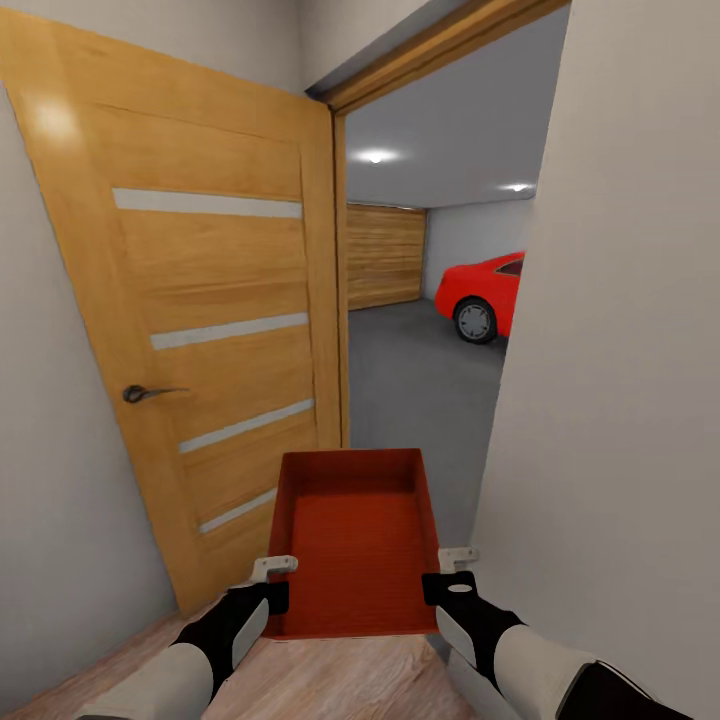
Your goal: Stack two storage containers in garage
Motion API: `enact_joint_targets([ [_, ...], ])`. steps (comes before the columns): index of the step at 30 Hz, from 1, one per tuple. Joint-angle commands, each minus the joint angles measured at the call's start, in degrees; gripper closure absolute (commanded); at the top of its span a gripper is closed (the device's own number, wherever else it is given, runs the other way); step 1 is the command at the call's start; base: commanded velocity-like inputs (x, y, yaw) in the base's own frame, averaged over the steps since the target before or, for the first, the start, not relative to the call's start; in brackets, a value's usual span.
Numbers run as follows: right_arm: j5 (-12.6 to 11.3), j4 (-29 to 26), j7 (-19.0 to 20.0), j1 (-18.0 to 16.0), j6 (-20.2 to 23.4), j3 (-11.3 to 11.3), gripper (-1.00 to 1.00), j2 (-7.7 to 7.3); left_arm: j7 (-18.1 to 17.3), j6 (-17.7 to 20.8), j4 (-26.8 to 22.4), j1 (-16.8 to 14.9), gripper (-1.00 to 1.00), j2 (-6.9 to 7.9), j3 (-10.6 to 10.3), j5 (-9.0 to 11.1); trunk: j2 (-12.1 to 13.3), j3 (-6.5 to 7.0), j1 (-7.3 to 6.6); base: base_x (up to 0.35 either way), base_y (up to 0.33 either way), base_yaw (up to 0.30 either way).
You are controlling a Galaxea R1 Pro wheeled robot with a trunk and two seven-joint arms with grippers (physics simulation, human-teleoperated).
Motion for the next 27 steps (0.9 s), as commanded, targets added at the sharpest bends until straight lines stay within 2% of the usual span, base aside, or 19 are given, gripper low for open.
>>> enact_joint_targets([
  [1, -1.2, 0.8, 0.0, 0.0, 0.1, -0.2, 1.00, -0.01, 0.5, -1.1, -0.3, -0.1, 1.00, 0.08, 0.9, -0.7, -0.1, -0.10, 0.05, 0.284, 0.192, -0.286],
  [17, -1.2, 0.8, 0.0, 0.0, 0.1, -0.2, 1.00, 0.01, 0.5, -1.1, -0.3, -0.1, 1.00, 0.08, 0.9, -0.7, -0.1, -0.10, 0.05, 0.284, 0.203, -0.282],
  [24, -1.2, 0.8, 0.0, 0.0, 0.1, -0.3, 1.00, 0.01, 0.5, -1.1, -0.3, -0.1, 1.00, 0.08, 0.9, -0.8, -0.1, -0.10, 0.05, 0.276, 0.221, -0.035],
  [27, -1.2, 0.8, 0.0, 0.0, 0.1, -0.2, 1.00, 0.01, 0.5, -1.1, -0.3, -0.1, 1.00, 0.08, 0.9, -0.8, -0.1, -0.10, 0.05, 0.062, 0.047, -0.001],
])
